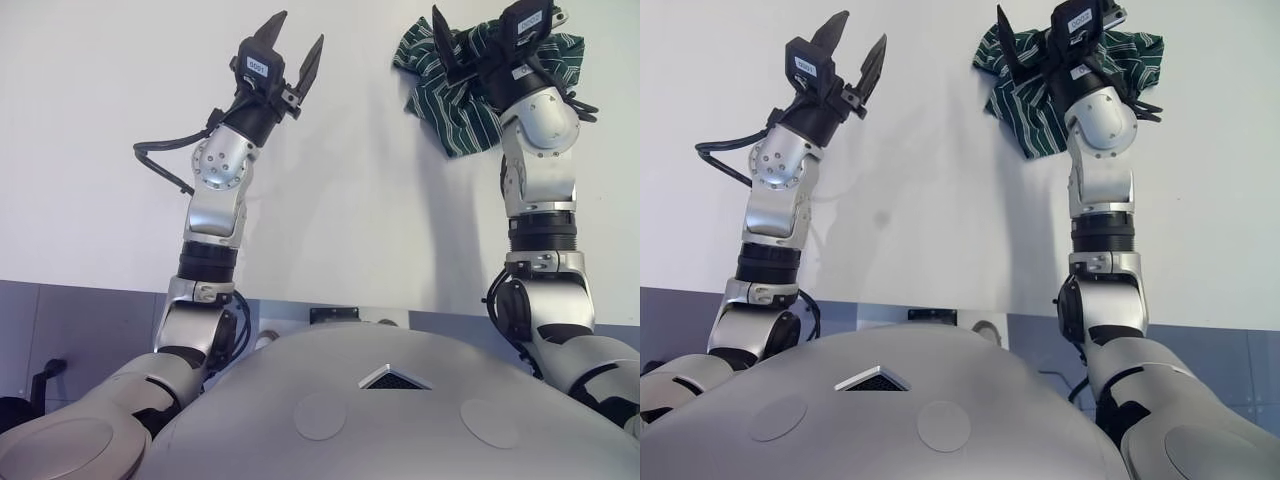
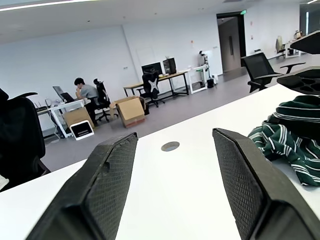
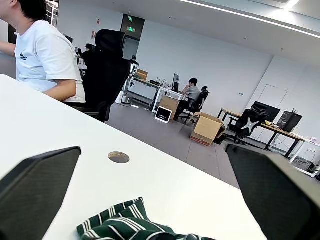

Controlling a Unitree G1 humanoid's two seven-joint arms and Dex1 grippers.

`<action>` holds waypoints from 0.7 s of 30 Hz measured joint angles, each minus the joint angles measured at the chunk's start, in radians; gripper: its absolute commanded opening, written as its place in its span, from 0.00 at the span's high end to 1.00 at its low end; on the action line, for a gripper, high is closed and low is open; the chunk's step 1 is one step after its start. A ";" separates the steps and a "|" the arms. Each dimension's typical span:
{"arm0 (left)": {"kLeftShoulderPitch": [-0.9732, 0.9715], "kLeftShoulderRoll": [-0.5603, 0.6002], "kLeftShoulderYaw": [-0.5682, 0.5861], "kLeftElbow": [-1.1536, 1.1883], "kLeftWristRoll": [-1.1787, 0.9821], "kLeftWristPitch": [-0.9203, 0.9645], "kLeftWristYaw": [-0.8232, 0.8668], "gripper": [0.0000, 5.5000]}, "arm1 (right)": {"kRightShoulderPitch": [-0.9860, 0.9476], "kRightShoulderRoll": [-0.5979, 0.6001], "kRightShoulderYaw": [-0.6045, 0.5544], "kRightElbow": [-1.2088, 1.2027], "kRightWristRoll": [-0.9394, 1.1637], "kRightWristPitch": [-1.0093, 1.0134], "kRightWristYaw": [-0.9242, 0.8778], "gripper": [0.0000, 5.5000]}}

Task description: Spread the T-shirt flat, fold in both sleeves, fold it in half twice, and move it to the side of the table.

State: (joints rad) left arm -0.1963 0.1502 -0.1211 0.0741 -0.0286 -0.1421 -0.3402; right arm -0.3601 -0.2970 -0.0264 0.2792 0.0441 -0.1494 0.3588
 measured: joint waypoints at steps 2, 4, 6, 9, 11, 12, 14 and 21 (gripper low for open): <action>0.002 0.004 0.008 0.000 -0.006 0.000 -0.002 0.50 | 0.002 -0.001 -0.001 -0.009 0.020 0.017 0.021 0.02; -0.001 0.013 0.023 0.000 -0.012 0.000 -0.006 0.50 | 0.003 -0.001 -0.001 -0.023 0.033 0.025 0.041 0.02; -0.005 0.022 0.031 0.001 -0.018 0.000 -0.007 0.50 | 0.004 -0.008 0.008 -0.023 0.033 0.031 0.067 0.02; -0.007 0.018 0.026 0.020 -0.017 -0.003 -0.007 0.50 | 0.011 -0.016 0.032 -0.023 0.032 0.037 0.112 0.02; -0.007 0.008 0.014 0.025 -0.016 -0.012 -0.007 0.50 | 0.010 -0.026 0.042 -0.021 0.030 0.036 0.131 0.02; -0.007 0.006 0.007 0.026 -0.015 -0.018 -0.006 0.50 | 0.009 -0.030 0.042 -0.018 0.030 0.036 0.134 0.02; -0.008 -0.002 0.004 0.038 -0.008 -0.021 -0.004 0.50 | 0.008 -0.043 0.042 -0.014 0.030 0.034 0.141 0.02; -0.017 -0.009 -0.010 0.086 0.009 -0.065 0.002 0.50 | -0.012 -0.082 0.091 0.069 -0.090 -0.048 0.129 0.02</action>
State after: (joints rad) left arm -0.2133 0.1408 -0.1313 0.1597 -0.0198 -0.2074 -0.3386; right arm -0.3718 -0.3786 0.0645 0.3485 -0.0461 -0.1976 0.4875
